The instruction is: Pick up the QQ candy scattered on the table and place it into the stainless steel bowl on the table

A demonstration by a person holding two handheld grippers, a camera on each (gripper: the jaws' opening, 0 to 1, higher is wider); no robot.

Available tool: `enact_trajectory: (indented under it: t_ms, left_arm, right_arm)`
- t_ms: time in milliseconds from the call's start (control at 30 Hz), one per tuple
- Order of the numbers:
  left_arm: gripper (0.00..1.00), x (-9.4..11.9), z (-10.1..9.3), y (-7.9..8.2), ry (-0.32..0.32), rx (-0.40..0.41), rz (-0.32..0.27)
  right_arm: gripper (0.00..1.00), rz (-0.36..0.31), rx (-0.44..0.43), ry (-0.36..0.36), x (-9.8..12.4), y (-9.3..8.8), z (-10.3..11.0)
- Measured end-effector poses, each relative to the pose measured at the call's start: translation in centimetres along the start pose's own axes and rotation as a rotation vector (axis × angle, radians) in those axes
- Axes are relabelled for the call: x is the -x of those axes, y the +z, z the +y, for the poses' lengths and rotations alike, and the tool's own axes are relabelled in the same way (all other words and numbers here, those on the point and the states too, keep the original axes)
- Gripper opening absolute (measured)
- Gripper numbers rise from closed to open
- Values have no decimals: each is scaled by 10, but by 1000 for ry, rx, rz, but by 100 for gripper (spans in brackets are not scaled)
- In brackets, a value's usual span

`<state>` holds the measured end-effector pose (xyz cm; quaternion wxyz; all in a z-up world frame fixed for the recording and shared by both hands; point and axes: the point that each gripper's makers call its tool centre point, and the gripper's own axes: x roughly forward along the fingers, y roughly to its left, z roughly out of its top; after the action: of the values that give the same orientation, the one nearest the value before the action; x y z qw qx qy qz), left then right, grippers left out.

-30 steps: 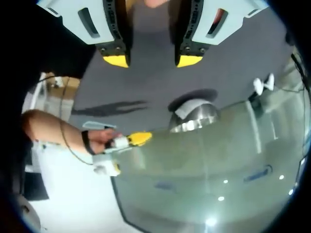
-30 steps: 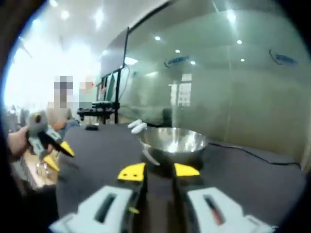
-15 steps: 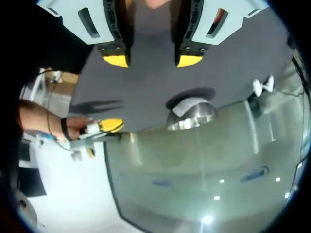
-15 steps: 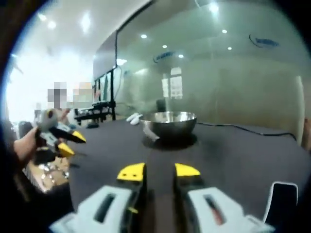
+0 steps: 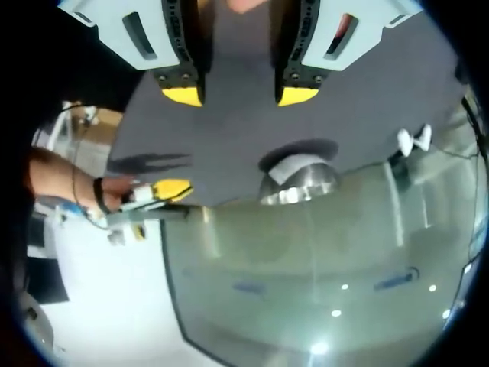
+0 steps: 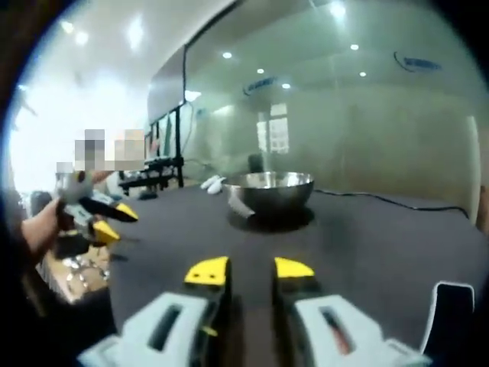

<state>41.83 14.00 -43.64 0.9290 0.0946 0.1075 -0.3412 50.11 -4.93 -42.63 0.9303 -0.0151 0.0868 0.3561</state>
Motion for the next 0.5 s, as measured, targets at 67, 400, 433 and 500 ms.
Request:
enact_trajectory:
  t_ms: [67,400,433,500]
  left_arm:
    - [38,0,0,0,6,-5,2]
    - [38,-1,-1,0,9,-4,1]
    - [38,-1,-1,0,10,-5,1]
    - [38,-1,0,0,11,-6,2]
  right_arm:
    - [22,1,0,1,1,0,0]
    - [16,16,-3,2,4,-11,1]
    - [16,19,-5,-1,4,-12,0]
    - [16,17,-14,-4,5,-12,-1]
